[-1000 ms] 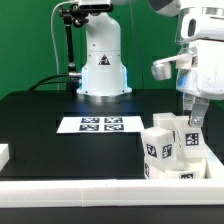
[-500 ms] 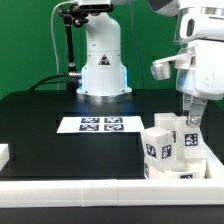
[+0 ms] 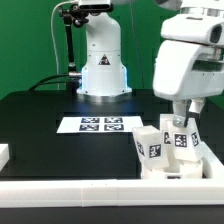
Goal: Assemble stool
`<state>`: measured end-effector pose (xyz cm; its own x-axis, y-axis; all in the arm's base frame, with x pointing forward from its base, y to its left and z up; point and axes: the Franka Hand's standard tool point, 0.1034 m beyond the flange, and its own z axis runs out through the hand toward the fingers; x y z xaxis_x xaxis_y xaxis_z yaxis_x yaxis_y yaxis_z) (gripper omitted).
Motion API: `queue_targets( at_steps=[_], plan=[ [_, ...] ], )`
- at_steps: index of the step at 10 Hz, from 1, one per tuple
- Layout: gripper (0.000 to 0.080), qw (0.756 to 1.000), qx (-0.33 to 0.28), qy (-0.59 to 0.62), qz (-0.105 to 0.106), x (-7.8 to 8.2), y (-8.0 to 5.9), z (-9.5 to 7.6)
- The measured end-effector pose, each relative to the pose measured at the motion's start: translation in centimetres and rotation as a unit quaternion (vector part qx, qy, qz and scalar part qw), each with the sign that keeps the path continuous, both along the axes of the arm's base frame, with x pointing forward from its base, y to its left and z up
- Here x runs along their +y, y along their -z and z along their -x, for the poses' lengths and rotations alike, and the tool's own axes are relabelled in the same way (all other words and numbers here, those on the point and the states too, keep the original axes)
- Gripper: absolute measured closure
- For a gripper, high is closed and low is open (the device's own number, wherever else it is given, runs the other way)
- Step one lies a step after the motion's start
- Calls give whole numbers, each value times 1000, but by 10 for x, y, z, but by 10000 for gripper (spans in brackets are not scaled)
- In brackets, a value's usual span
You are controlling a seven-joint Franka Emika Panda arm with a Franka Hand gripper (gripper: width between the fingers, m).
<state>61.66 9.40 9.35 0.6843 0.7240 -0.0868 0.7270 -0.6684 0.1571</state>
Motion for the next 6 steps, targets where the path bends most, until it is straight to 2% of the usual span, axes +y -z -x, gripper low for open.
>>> queue_targets(
  at_steps=[3,6],
  plan=[
    [458,995,-25,96,-9,1,0,-3],
    [458,979,-38,202,-16,1,0,-1]
  ],
)
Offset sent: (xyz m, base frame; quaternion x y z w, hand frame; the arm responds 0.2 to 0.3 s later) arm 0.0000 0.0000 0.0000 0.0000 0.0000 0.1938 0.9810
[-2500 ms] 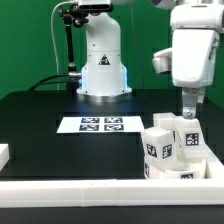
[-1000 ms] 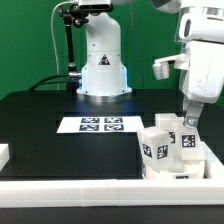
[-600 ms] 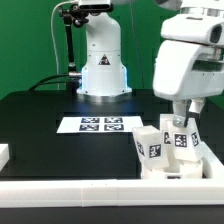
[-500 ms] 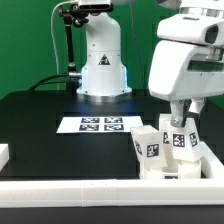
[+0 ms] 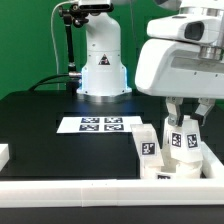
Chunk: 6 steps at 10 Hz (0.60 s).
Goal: Assemble stool
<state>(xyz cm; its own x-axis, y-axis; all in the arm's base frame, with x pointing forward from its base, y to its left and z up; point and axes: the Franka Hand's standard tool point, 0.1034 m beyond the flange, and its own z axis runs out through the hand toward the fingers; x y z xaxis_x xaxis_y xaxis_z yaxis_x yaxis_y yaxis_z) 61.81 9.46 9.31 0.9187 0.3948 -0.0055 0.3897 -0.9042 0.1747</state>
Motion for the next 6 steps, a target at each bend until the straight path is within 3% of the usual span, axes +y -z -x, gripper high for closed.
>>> queue_targets(
  at_steps=[3,6],
  plan=[
    [458,984,13,175,-36,-2,0,2],
    [458,943,16,325,-68,-2,1,2]
  ],
)
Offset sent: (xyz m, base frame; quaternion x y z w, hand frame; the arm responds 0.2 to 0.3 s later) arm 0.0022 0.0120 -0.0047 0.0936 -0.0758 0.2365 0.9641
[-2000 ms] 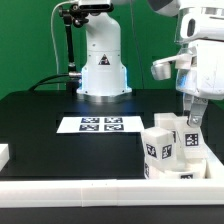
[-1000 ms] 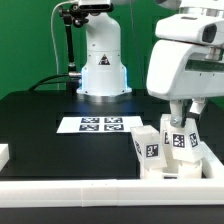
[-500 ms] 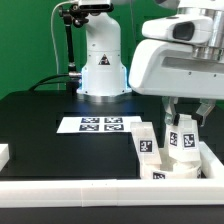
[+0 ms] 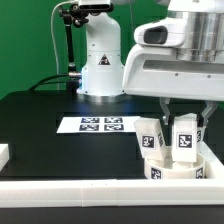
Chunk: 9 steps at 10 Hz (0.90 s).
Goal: Assemble stool
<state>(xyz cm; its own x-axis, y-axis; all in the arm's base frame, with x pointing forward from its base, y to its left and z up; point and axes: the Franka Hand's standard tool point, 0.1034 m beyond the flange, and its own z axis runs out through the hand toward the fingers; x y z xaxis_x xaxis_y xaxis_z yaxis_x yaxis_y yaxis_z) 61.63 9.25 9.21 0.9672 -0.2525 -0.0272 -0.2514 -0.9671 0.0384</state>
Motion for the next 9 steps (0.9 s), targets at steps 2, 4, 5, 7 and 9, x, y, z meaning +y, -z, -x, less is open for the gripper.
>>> queue_targets(
  at_steps=[2,4,5,7,9],
  plan=[
    [458,999,-3,49,2,1,0,0],
    [458,993,-5,121,4,2,0,0],
    [458,991,-5,136,5,2,0,0],
    [458,975,-6,220,-16,-2,1,-1],
    [458,945,-26,322,-55,-8,2,-8]
  ],
)
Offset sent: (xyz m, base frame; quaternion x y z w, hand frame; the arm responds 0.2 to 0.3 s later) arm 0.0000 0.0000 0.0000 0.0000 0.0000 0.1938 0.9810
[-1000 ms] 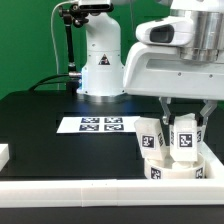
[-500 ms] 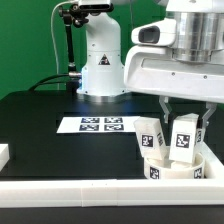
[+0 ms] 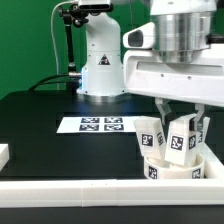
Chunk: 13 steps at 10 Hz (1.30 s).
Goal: Assemble stool
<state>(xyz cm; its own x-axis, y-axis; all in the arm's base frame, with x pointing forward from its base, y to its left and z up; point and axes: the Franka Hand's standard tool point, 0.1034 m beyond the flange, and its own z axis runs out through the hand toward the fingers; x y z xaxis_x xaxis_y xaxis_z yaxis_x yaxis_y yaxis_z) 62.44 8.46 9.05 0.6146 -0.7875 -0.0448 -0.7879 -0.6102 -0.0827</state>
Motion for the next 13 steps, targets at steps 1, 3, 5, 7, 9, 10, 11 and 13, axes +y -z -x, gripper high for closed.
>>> queue_targets(
  at_steps=[1,3,5,7,9,10,11,13],
  plan=[
    [458,999,-11,36,-9,-1,0,-3],
    [458,994,-26,107,-17,0,1,-7],
    [458,987,-21,156,-21,1,1,-7],
    [458,979,-16,203,-24,2,1,-7],
    [458,952,-22,300,-53,-2,1,-9],
    [458,936,-25,346,-67,-4,1,-10],
    [458,918,-27,389,-78,-4,1,-11],
    [458,886,-30,454,-90,-2,1,-13]
  ],
)
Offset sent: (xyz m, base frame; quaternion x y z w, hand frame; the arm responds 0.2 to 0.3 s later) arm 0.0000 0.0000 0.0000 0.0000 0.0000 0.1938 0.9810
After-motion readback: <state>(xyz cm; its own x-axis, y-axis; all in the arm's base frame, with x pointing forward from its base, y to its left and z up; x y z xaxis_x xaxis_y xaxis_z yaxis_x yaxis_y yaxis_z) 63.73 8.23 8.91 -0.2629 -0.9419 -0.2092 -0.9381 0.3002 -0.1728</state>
